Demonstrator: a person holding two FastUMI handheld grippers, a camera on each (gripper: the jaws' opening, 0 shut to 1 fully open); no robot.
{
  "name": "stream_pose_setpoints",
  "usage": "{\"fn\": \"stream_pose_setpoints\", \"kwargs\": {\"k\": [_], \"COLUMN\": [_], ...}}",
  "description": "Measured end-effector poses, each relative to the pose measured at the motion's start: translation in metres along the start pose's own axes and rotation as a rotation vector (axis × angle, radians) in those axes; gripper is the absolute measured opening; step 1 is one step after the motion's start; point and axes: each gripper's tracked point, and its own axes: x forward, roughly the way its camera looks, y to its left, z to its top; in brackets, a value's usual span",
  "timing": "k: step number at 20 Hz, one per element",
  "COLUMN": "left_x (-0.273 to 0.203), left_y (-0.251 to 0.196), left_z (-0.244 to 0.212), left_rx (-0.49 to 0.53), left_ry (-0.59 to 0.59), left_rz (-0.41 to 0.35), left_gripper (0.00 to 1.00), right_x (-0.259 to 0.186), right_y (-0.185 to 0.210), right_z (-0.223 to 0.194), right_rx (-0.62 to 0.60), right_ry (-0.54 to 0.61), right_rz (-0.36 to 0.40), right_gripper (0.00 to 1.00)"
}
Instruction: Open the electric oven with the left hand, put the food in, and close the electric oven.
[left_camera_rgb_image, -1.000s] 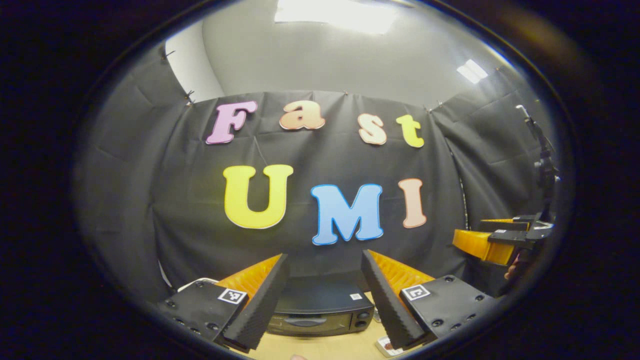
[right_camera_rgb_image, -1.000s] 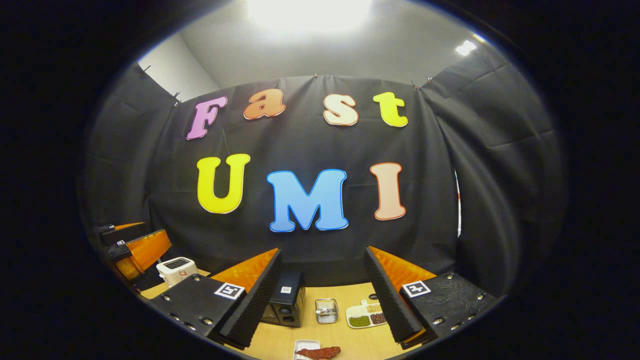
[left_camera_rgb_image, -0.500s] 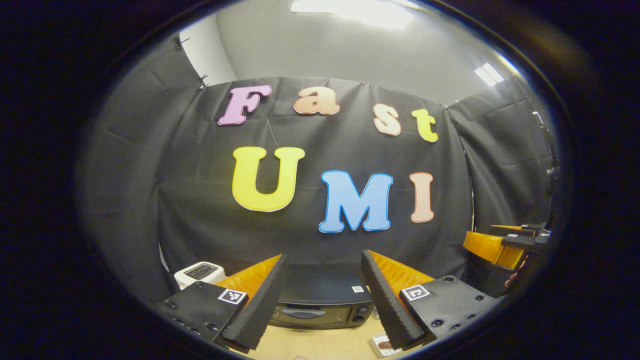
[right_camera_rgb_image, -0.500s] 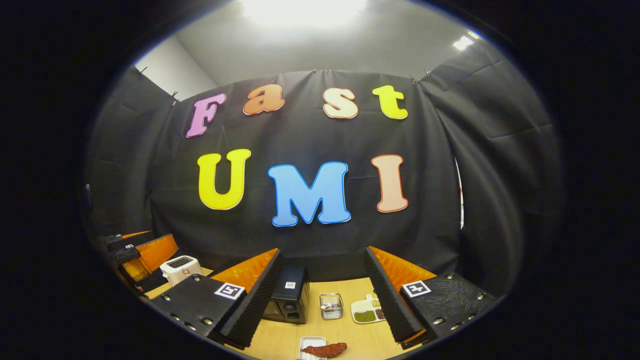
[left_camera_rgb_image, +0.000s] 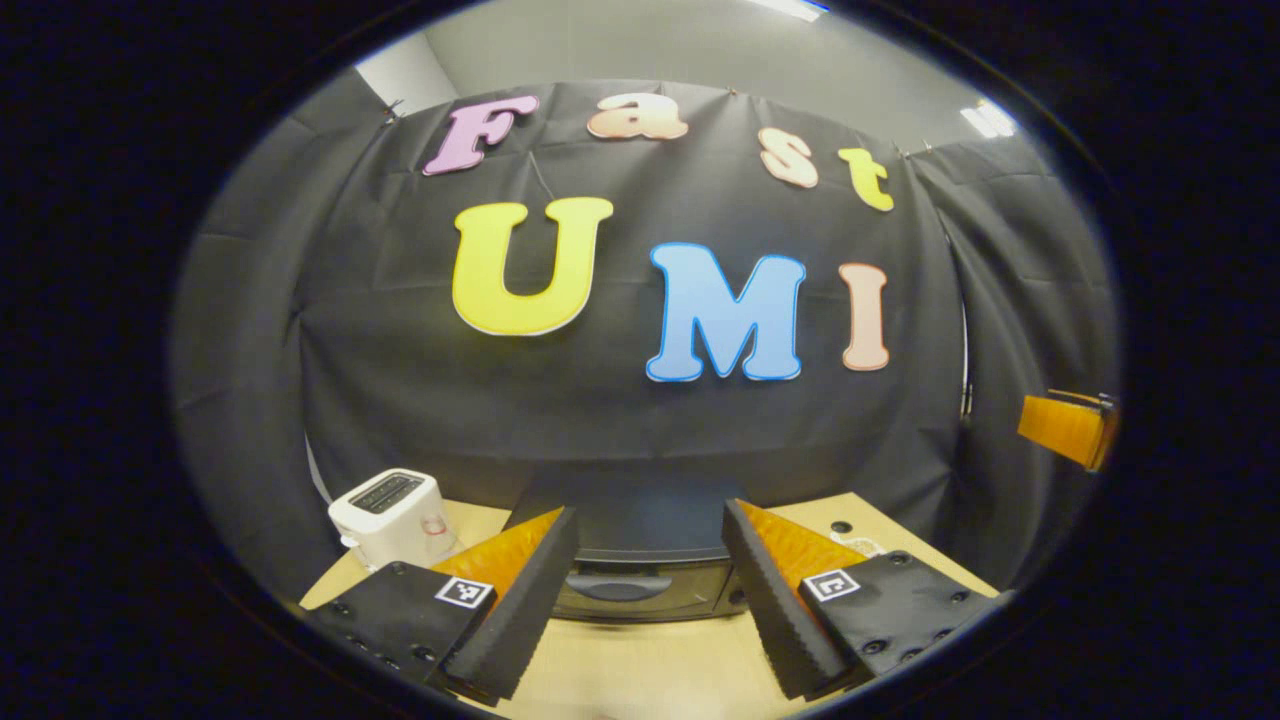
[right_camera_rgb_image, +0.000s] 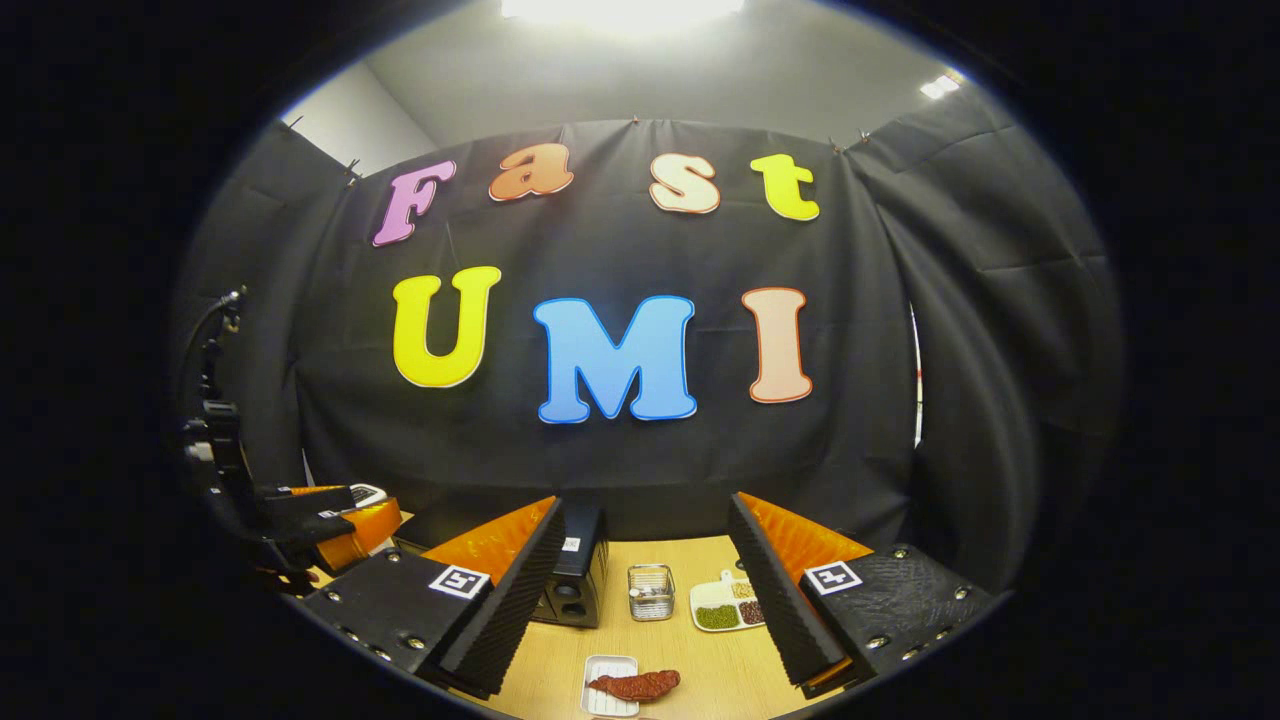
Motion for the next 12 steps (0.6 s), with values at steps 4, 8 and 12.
{"fn": "stream_pose_setpoints", "kwargs": {"k": [4, 8, 12], "left_x": [0.046, 0.088, 0.117], "left_y": [0.010, 0.018, 0.026], "left_z": [-0.052, -0.085, -0.118], "left_rx": [-0.013, 0.009, 0.016], "left_ry": [0.126, 0.191, 0.259], "left_rz": [0.006, 0.010, 0.017], "left_gripper": [0.92, 1.00, 1.00], "right_x": [0.005, 0.008, 0.012], "right_y": [-0.008, -0.021, -0.030], "right_z": [-0.012, -0.025, -0.036], "right_rx": [-0.005, -0.008, -0.007], "right_ry": [0.036, 0.071, 0.103], "right_rz": [-0.022, -0.061, -0.095], "right_gripper": [0.99, 0.99, 0.99]}}
